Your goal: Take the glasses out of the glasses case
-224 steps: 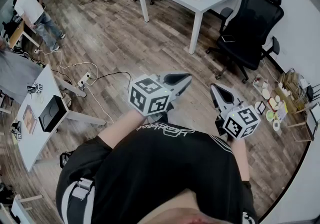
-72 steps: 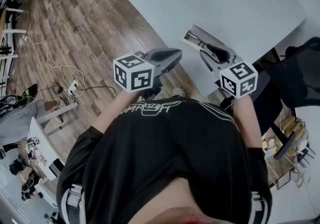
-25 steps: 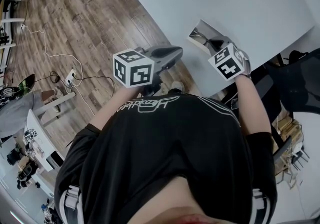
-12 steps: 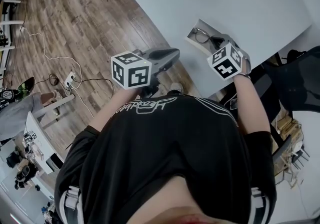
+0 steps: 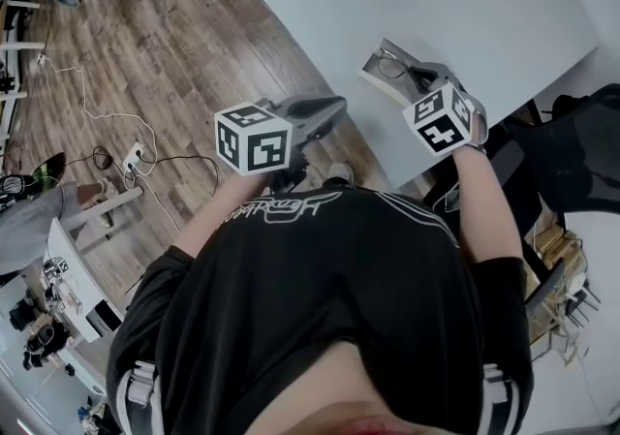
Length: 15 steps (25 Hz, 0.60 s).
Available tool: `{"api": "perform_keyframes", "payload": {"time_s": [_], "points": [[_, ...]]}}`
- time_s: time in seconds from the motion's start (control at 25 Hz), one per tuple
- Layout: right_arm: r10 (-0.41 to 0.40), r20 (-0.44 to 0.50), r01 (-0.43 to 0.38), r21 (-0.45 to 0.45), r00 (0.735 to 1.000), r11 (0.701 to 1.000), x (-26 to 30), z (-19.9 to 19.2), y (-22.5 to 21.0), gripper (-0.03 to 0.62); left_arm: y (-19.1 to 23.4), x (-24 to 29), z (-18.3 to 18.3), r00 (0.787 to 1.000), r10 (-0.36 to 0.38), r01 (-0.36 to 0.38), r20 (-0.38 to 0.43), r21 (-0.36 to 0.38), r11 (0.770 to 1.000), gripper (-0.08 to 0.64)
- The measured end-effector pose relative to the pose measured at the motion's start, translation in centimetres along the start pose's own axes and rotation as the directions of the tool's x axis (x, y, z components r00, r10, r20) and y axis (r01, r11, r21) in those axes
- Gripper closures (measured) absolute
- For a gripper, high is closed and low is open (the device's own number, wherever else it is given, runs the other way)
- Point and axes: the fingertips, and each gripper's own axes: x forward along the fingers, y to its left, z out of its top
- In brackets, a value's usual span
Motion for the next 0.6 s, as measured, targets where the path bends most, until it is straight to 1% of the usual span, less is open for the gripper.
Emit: {"api": "perform_keyframes", "payload": {"time_s": [0.12, 0.28, 0.36, 0.6], "points": [[-0.008, 0.022, 0.008, 0.024, 1.000, 1.000, -1.0, 0.3, 0.3, 0.571, -0.4, -0.5, -0.4, 1.000, -0.003, 0.003, 0.010, 0.008, 1.000, 0.552], [-0.017, 0.069, 0.010, 0.103, 0.997, 0.995, -3.2, 1.1, 1.3, 0.571, -1.6, -1.7, -0.5, 0.999, -0.018, 0.017, 0.034, 0.025, 1.000, 0.552], [-0.032, 0.092, 0.020, 0.132, 0.995, 0.991, -4.5, 1.7, 2.2, 0.571, -2.4, -2.8, -0.7, 0.999, -0.029, 0.028, 0.046, 0.034, 0.999, 0.552], [-0.078, 0.169, 0.047, 0.184, 0.982, 0.982, -9.0, 4.1, 5.8, 0.571, -5.2, -6.2, -1.8, 0.996, -0.056, 0.051, 0.067, 0.065, 0.997, 0.552]]}}
